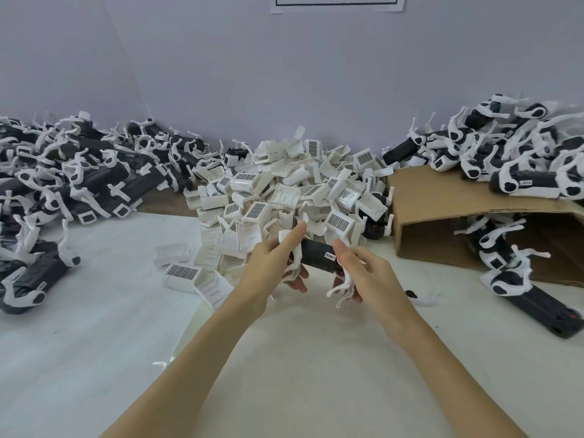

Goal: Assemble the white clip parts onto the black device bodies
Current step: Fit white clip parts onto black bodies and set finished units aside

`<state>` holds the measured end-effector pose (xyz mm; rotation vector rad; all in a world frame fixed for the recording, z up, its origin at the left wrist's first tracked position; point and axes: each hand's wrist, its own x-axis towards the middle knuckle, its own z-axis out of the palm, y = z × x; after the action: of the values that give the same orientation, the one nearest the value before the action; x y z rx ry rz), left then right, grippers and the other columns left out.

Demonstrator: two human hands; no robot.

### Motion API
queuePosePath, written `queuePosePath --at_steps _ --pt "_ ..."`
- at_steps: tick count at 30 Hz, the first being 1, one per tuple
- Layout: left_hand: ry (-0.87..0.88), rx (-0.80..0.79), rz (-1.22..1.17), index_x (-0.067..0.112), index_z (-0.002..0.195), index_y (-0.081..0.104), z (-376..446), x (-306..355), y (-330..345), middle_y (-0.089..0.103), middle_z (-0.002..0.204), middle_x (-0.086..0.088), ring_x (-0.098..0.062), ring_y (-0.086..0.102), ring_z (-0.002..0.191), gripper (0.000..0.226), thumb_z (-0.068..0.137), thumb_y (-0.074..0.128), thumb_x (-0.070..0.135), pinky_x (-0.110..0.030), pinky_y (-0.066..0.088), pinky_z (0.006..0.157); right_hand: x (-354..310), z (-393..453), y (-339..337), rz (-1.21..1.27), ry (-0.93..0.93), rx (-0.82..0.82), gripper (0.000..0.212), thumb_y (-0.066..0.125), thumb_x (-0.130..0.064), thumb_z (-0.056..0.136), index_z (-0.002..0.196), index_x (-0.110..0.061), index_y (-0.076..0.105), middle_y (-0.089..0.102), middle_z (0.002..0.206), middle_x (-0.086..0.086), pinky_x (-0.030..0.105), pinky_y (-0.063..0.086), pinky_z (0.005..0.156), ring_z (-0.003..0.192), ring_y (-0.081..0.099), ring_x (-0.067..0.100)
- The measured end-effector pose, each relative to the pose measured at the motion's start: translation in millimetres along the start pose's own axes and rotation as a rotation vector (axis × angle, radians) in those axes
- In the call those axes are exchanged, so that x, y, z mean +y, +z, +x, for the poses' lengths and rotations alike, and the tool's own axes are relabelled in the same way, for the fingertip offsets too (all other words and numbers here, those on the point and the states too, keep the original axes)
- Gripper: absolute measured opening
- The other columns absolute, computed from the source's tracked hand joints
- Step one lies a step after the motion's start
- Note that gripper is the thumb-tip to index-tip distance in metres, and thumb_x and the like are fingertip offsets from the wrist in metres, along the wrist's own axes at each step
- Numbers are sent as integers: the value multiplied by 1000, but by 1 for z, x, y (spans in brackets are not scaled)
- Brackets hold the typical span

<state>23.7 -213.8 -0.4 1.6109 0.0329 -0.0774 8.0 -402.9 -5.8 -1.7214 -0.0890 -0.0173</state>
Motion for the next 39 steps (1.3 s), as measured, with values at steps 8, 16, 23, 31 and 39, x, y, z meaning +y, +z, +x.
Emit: queuePosePath --at_steps 8,16,23,31,39 --pt "-91 -128 20 11 130 60 3 9 -18 80 102 -16 -34 78 82 68 92 67 68 -41 64 79 6 -1 8 -69 -77 -52 52 66 -83 77 101 -37 70 69 71 -13 13 49 61 68 68 10" --pt "223 396 -200 19 58 70 -2 10 -10 70 70 0 -12 70 90 59 103 59 56 -37 49 91 20 -6 27 -318 -419 -203 51 46 -66 100 148 -46 49 53 135 -24 23 44 102 132 50 7" --pt "185 443 -264 18 56 70 -1 12 -16 70 71 4 -34 64 106 60 106 55 48 -47 44 100 33 23 5 -1065 -194 119 45 41 -38 110 153 -29 46 43 146 8 43 37 107 131 41 32" --pt "212 395 -159 21 55 68 -4 8 -8 69 71 7 -6 64 72 58 108 53 41 -25 45 69 27 26 -7 -751 -442 262 29 56 -2 103 128 -6 70 69 118 10 42 48 96 110 63 29" --pt "157 400 -208 17 61 68 -5 9 -5 69 74 5 -15 62 82 52 106 57 40 -30 43 72 20 20 -25 -468 -320 283 30 89 -30 81 101 -20 70 68 92 -9 9 46 76 87 64 4"
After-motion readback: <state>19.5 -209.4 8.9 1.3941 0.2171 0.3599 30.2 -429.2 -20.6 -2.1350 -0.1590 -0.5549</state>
